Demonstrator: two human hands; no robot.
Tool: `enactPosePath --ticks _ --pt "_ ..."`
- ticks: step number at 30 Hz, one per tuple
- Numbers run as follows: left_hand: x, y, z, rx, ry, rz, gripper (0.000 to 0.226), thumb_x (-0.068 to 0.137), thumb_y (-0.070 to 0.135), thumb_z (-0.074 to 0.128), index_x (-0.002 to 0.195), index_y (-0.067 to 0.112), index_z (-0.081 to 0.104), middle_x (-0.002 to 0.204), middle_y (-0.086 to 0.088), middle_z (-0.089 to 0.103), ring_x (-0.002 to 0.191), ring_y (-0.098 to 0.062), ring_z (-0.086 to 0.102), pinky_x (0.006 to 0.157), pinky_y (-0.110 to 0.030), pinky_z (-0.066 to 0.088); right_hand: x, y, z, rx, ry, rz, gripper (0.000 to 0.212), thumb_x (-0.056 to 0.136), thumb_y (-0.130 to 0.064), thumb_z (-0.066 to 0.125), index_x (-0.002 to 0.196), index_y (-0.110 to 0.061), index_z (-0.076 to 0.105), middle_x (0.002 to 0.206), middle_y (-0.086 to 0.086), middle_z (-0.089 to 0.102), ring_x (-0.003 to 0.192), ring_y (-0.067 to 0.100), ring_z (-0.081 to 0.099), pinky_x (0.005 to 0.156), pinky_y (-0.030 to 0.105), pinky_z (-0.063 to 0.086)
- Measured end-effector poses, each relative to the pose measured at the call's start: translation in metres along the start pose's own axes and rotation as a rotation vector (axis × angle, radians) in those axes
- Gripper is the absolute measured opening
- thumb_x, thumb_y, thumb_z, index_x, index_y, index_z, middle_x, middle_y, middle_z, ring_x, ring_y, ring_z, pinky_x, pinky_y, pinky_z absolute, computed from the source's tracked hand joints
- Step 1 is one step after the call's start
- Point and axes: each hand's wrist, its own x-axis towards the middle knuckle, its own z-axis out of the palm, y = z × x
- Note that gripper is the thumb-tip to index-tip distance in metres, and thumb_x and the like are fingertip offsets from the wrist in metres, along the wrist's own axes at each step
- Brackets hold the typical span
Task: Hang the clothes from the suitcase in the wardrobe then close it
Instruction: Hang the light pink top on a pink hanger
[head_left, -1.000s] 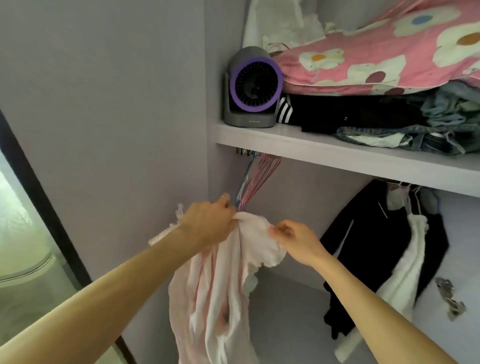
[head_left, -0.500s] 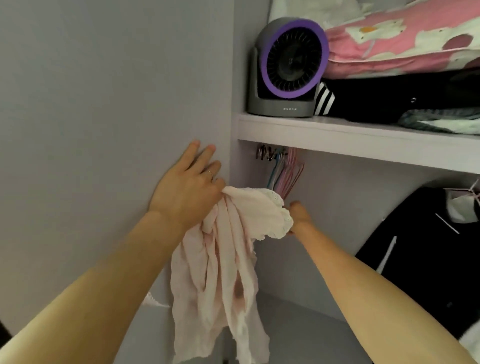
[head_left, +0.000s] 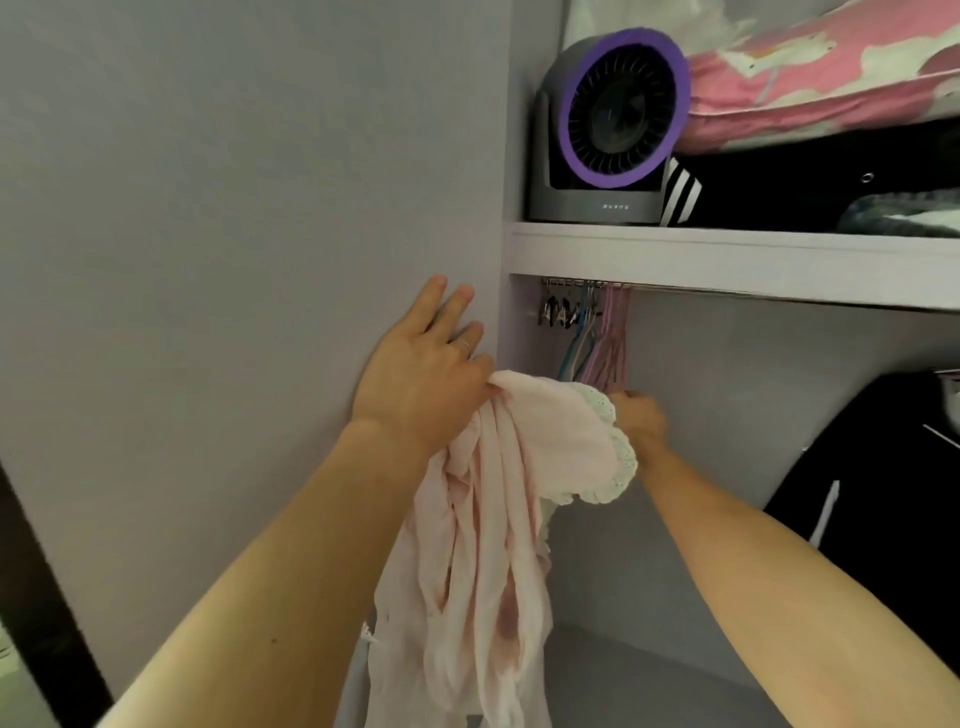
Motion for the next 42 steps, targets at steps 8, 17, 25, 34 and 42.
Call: enactPosePath --ticks 8,17,25,34,42 --pt "-0.001 -0.004 0.018 -0.242 0.272 0.075 0.048 0.096 0.033 0.039 0.076 0.007 0.073 0.080 -0.018 0.075 0.119 -0.041 0.062 0.114 -0.052 0.037 -0.019 -0.053 -0.070 -0.175 0.161 -0.006 0.060 0.107 -0.038 0.020 0.121 0.001 0.065 0.126 0.025 0.063 0.116 0.039 0.058 0.096 0.037 0.044" --pt "0.006 0.004 -0.038 -0.801 -0.071 -0.164 0.028 0.093 0.047 0.063 0.082 0.021 0.068 0.072 -0.002 0.068 0.058 -0.018 0.057 0.058 -0.028 0.049 -0.103 -0.043 -0.204 -0.358 0.033 0.013 0.055 0.104 -0.048 0.030 0.061 -0.014 0.041 0.061 0.004 0.050 0.054 0.021 0.048 0.052 0.030 0.032" --pt "-0.012 0.097 -0.097 -1.730 -0.636 -0.227 0.042 0.102 0.044 0.048 0.097 0.008 0.069 0.086 0.002 0.064 0.074 -0.013 0.059 0.064 -0.022 0.043 -0.236 0.006 -0.323 0.104 -0.108 0.170 0.054 0.103 -0.043 0.048 0.058 -0.026 0.022 0.054 -0.004 0.018 0.046 0.015 0.017 0.048 0.028 0.017" --pt "-0.037 0.191 -0.110 -2.000 -0.937 -0.253 0.065 0.085 0.077 0.047 0.116 0.025 0.071 0.118 0.001 0.071 0.108 -0.022 0.068 0.104 -0.041 0.049 -0.310 0.072 -0.325 0.374 -0.111 0.238 0.055 0.102 -0.044 0.047 0.060 -0.022 0.018 0.059 0.002 0.015 0.050 0.017 0.019 0.050 0.028 0.019" --pt "-0.042 0.202 -0.098 -1.857 -0.931 -0.281 0.050 0.087 0.065 0.059 0.108 0.020 0.067 0.118 0.007 0.061 0.105 -0.017 0.061 0.091 -0.029 0.044 -0.337 0.097 -0.299 0.641 -0.155 0.354 0.054 0.087 -0.049 0.053 0.056 -0.019 0.022 0.056 0.001 0.017 0.043 0.015 0.026 0.041 0.021 0.030"
